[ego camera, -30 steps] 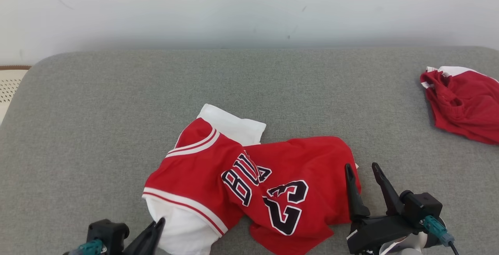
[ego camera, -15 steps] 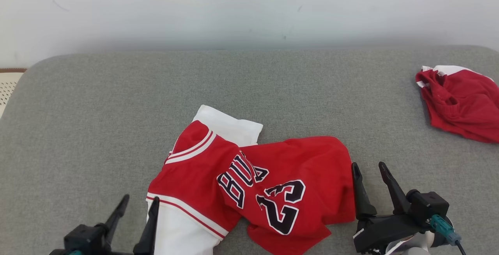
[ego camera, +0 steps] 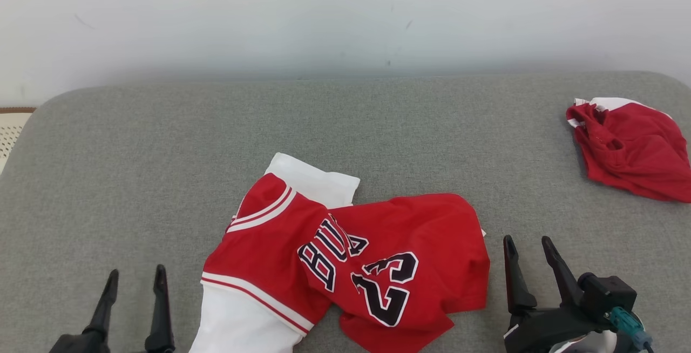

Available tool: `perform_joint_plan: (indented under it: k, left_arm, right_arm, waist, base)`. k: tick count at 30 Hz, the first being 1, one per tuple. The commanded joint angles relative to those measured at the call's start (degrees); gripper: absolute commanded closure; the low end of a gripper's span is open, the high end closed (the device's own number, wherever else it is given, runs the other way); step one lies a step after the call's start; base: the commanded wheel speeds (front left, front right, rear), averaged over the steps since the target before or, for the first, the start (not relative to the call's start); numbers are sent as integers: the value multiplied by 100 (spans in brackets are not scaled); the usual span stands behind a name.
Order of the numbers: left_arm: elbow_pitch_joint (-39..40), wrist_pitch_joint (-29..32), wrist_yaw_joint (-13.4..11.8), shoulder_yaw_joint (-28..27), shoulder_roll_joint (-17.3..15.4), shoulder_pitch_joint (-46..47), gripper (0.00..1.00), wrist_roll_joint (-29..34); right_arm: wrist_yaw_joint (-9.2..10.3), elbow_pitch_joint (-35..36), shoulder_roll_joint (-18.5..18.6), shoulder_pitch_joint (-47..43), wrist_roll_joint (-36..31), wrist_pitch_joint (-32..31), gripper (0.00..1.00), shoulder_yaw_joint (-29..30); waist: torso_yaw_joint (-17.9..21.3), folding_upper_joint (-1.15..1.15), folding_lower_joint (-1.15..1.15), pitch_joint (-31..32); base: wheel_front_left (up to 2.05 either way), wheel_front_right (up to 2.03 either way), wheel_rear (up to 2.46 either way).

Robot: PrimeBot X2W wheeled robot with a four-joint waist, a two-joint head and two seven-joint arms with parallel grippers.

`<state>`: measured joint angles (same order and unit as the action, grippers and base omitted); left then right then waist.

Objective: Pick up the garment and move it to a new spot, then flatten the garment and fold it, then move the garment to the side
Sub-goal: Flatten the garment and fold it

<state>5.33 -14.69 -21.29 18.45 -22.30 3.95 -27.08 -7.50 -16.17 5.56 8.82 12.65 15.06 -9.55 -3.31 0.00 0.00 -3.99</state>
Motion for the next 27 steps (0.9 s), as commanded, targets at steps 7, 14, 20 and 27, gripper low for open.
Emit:
perform_joint_plan:
  k: [7, 14, 20, 27]
  left_arm:
    - [-23, -52, 19, -490, 210, -310, 0, 274]
    - [-53, -54, 247, -710, 453, -357, 0, 480]
    - [-160, -54, 488, -764, 674, -244, 0, 632]
    - [-318, -43, 752, -782, 885, -163, 0, 753]
  right_arm:
    - [2, -33, 67, -150, 44, -126, 0, 146]
    - [2, -113, 92, -67, 205, -430, 0, 30]
    - [2, -477, 250, 228, 572, -883, 0, -233]
    - [2, -1169, 381, 543, 829, -1020, 0, -356]
  waist:
    - [14, 0, 0, -11]
    - [-15, 0, 0, -10]
    - [-133, 0, 0, -22]
    - [-381, 0, 0, -78]
  base:
    - [0, 0, 0]
    - [0, 0, 0]
    - [0, 0, 0]
    - [0, 0, 0]
